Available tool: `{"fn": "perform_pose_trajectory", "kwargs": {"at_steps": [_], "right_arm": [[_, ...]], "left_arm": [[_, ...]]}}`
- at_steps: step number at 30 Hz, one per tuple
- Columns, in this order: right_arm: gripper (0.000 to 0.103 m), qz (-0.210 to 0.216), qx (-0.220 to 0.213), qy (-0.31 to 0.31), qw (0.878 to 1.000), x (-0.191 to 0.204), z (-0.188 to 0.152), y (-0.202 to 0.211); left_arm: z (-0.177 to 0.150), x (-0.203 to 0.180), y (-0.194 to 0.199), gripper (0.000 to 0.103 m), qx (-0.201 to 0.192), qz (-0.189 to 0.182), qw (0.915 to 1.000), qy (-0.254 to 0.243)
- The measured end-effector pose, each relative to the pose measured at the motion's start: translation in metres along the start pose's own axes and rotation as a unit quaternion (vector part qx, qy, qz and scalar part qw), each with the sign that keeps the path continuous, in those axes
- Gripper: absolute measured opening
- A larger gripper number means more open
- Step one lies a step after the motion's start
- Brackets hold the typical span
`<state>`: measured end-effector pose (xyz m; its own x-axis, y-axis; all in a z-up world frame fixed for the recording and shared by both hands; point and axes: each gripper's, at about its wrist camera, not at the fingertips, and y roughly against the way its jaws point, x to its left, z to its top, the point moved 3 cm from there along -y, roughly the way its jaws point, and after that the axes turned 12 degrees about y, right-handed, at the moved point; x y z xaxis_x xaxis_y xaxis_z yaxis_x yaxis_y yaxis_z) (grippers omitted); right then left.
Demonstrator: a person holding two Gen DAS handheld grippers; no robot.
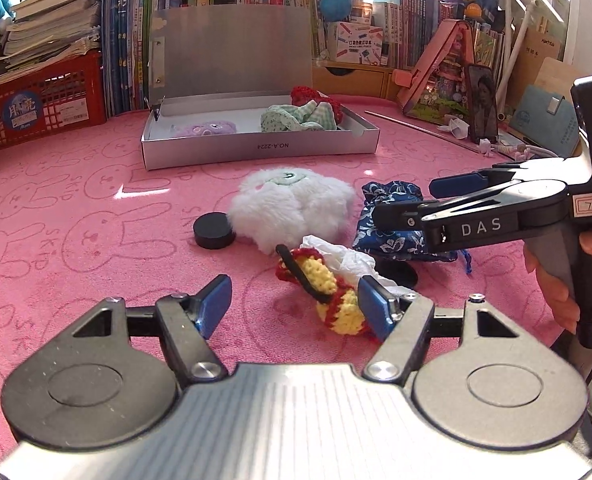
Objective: Organize objects
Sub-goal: 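Move both tools back from the box to the pile, then grasp blue floral pouch with right tool while left tool grasps red-yellow knitted strip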
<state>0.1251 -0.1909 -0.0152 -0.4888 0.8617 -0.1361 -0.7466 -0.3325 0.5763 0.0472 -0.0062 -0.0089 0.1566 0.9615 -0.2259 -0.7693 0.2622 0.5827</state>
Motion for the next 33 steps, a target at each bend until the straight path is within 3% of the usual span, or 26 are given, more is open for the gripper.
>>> {"fn": "perform_pose_trajectory", "kwargs": {"at_steps": [4, 10, 20, 23, 26, 27, 33], "right_arm": [[0.09, -0.003, 0.007, 0.008, 1.0, 0.005, -0.001, -0.002], [0.089, 0.013, 0.012, -0.005, 1.0, 0.005, -0.003, -0.008], [0.086, 0.033, 0.014, -0.013, 0.999, 0.014, -0.006, -0.015], [0.081, 0.037, 0.011, -0.014, 0.999, 0.014, -0.004, -0.012], [0.062, 0.048, 0.009, -0.014, 0.999, 0.015, -0.003, -0.008], [0.055, 0.052, 0.011, -0.013, 0.998, 0.015, -0.002, -0.007], [0.041, 0.044, 0.005, -0.019, 0.999, 0.016, 0.005, 0.002]], "left_arm": [[-0.005, -0.008, -0.005, 0.072, 0.01, -0.008, 0.9999, -0.001], [-0.01, -0.016, -0.01, 0.051, 0.018, -0.024, 0.9995, 0.011], [-0.012, -0.018, -0.011, 0.051, 0.016, -0.022, 0.9996, 0.008], [-0.011, -0.017, -0.011, 0.046, 0.02, -0.025, 0.9994, 0.011], [-0.01, -0.017, -0.008, 0.032, 0.025, -0.042, 0.9987, 0.017], [-0.011, -0.018, -0.007, 0.032, 0.025, -0.043, 0.9987, 0.014], [-0.001, -0.014, 0.003, 0.031, 0.003, -0.038, 0.9991, 0.017]]}}
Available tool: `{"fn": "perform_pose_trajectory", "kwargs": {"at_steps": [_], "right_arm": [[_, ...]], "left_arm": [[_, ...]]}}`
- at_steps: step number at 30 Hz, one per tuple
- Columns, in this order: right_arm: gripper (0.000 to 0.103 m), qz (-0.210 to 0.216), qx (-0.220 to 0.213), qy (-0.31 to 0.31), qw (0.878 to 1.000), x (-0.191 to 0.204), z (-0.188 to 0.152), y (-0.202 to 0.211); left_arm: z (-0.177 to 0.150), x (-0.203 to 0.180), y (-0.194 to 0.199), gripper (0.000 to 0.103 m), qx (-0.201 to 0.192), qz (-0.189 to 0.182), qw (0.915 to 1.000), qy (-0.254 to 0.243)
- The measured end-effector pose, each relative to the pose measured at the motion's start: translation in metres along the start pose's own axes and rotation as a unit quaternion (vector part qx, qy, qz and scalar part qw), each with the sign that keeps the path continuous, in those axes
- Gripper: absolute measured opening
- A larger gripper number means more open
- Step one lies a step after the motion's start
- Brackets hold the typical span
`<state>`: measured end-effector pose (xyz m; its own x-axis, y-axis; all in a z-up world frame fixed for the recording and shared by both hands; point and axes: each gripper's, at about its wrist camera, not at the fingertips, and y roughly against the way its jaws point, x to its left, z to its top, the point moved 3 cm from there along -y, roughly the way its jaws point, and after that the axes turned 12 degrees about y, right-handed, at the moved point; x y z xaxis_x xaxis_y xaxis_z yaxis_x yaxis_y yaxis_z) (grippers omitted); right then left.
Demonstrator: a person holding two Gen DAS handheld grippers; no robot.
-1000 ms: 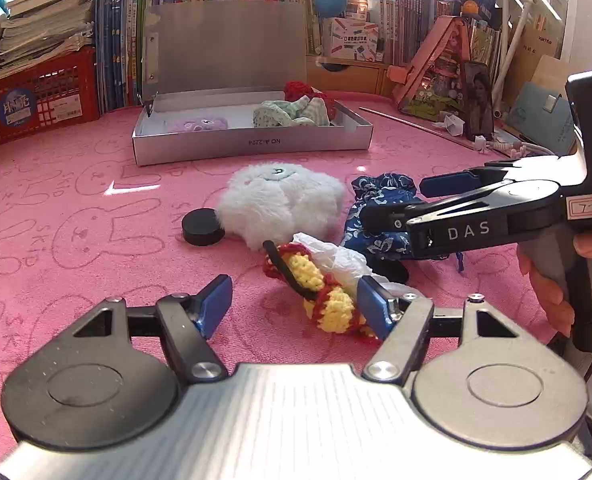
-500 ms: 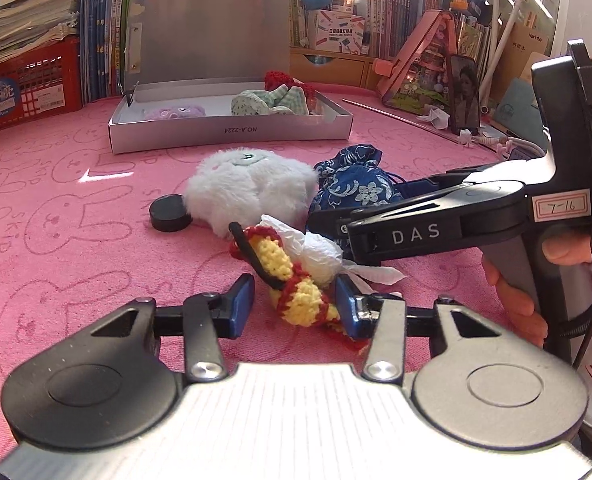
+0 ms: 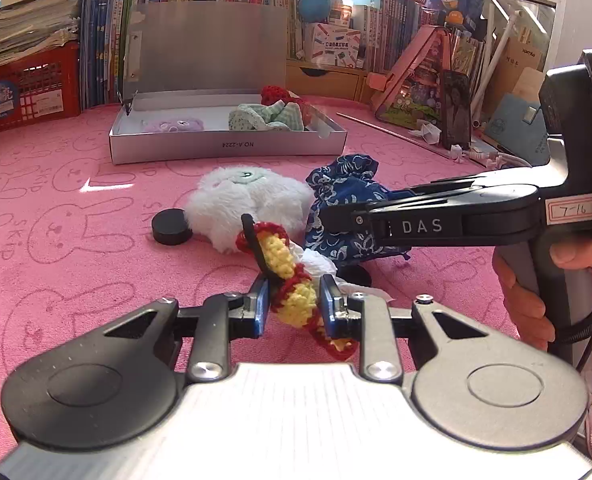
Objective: Organize objects
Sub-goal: 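Grasp blue floral pouch with right tool while left tool grasps red-yellow knitted strip, then carry pouch in right tool while left tool carries knitted strip into box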
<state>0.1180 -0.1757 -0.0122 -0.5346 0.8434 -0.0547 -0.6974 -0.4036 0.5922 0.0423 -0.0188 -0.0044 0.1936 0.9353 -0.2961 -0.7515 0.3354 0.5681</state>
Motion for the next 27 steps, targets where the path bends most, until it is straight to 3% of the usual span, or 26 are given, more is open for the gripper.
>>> {"fn": "perform_pose_trajectory", "kwargs": {"at_steps": [6, 15, 27], "right_arm": [[0.032, -0.018, -0.004, -0.015, 1.0, -0.011, 0.01, 0.004], [0.032, -0.05, -0.039, -0.045, 0.997, -0.041, 0.047, 0.005], [0.032, -0.059, -0.052, -0.156, 0.985, -0.112, 0.088, -0.025]], "left_arm": [[0.026, 0.013, 0.001, 0.031, -0.034, 0.024, 0.9991, 0.004], [0.095, 0.037, -0.011, 0.031, -0.083, 0.046, 0.9952, 0.024], [0.169, 0.069, -0.065, 0.031, -0.075, 0.049, 0.9924, 0.083]]}}
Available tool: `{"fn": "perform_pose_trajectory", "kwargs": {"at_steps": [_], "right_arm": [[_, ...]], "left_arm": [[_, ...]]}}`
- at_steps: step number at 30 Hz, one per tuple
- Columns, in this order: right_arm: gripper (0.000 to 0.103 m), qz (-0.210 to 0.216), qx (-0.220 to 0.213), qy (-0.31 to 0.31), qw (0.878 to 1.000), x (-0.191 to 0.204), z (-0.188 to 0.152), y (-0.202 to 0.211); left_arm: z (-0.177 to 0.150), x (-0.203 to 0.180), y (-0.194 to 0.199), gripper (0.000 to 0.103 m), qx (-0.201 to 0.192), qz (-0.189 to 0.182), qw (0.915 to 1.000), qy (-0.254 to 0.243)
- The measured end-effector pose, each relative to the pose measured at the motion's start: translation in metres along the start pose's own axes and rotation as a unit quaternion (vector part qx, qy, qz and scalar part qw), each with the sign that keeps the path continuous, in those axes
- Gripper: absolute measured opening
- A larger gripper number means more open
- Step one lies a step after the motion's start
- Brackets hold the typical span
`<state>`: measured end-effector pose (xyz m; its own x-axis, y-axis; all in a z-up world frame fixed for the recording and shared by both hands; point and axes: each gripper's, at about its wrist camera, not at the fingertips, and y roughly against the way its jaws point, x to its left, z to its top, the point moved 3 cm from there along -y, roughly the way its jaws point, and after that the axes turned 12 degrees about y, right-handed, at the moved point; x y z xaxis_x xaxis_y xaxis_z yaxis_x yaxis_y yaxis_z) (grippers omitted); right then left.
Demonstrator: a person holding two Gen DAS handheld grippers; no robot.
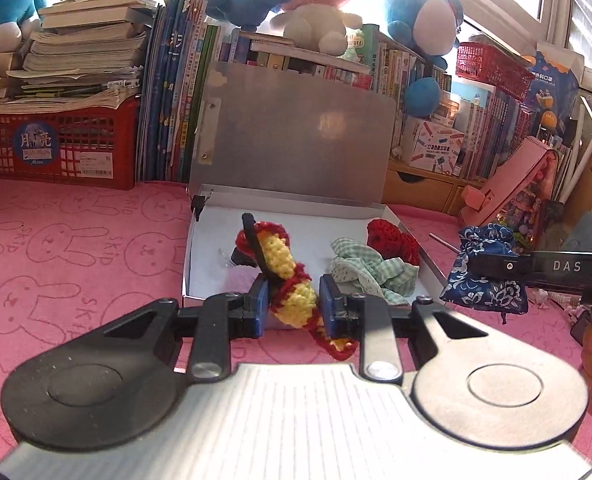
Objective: Organize objects
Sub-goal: 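Carry pouch in right tool while left tool carries knitted strip into box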
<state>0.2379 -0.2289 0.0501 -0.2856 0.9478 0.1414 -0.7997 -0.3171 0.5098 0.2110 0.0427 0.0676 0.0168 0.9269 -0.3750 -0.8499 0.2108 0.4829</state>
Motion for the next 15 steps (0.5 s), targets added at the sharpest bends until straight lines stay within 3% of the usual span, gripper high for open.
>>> {"fn": "perform_pose_trajectory", "kwargs": {"at_steps": [9, 15], "right_arm": [[0.033, -0.006, 0.014, -0.013, 1.0, -0.01, 0.015, -0.034], [0.032, -0.017, 0.025, -0.011, 0.999, -0.01, 0.02, -0.062]], "left_arm": [[0.024, 0.005, -0.053, 0.031, 0.001, 0.033, 0.9994, 0.001], [0.022, 0.014, -0.087, 0.031, 0.01, 0.054, 0.9985, -0.001]]}}
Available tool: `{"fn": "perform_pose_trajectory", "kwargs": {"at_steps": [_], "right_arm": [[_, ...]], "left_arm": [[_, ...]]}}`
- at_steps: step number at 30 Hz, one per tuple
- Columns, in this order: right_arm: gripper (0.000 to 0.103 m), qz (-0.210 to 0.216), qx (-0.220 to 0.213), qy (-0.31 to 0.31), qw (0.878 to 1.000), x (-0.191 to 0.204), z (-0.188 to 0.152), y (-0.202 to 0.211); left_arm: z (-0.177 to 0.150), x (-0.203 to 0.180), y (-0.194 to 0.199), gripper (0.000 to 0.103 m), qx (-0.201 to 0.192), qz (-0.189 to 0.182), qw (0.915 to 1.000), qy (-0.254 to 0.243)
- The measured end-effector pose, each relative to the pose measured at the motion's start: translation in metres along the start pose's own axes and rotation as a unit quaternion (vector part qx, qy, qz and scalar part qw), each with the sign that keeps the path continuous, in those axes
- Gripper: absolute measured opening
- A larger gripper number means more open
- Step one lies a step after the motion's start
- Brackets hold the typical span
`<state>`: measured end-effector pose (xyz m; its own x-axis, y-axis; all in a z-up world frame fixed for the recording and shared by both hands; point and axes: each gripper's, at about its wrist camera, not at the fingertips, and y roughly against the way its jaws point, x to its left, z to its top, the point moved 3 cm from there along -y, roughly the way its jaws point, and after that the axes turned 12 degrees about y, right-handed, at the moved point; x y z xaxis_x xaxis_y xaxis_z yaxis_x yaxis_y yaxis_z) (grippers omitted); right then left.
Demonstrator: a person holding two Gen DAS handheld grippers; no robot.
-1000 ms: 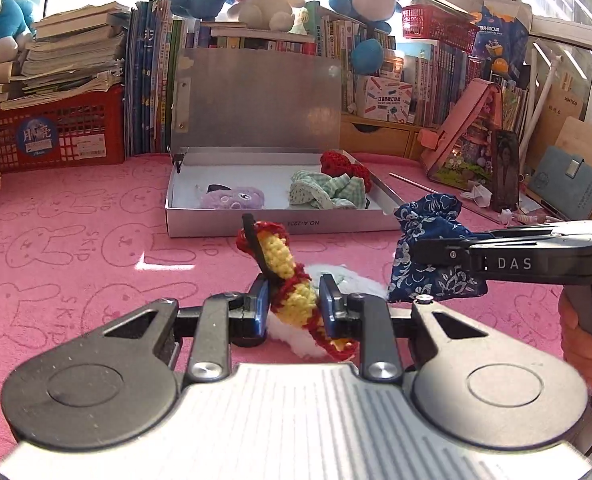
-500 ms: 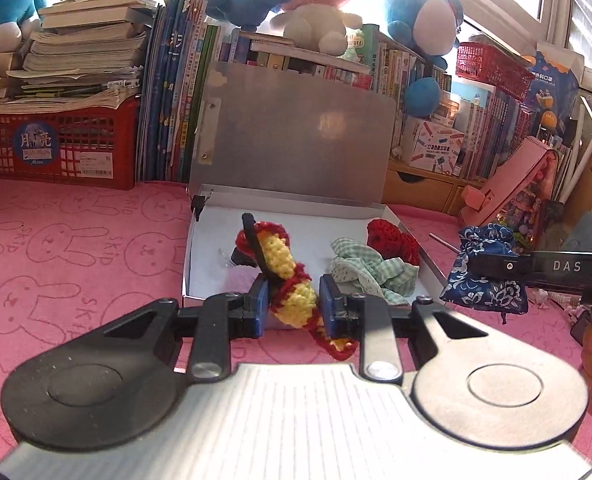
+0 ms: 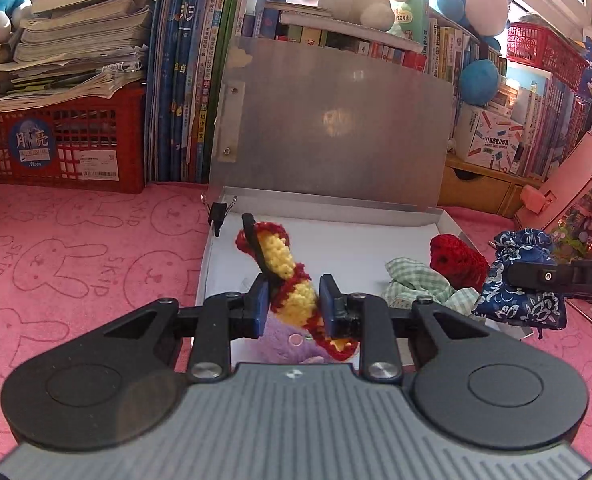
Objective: Organize objects
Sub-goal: 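Carry pouch in right tool while left tool carries knitted strip into box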
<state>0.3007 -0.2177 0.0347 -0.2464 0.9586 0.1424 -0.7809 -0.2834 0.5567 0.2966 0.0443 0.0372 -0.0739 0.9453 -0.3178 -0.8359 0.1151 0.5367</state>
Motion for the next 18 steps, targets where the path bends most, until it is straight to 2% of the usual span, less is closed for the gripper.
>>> {"fn": "perform_pose_trajectory", "kwargs": {"at_steps": [6, 18], "right_arm": [[0.033, 0.011, 0.011, -0.012, 1.0, -0.001, -0.002, -0.025], [0.033, 0.016, 0.036, -0.037, 0.999, -0.005, -0.018, -0.052]], "left_arm": [[-0.008, 0.003, -0.023, 0.031, 0.013, 0.005, 0.9999, -0.001], [-0.01, -0.001, -0.042, 0.031, 0.015, 0.007, 0.9998, -0.004]]}}
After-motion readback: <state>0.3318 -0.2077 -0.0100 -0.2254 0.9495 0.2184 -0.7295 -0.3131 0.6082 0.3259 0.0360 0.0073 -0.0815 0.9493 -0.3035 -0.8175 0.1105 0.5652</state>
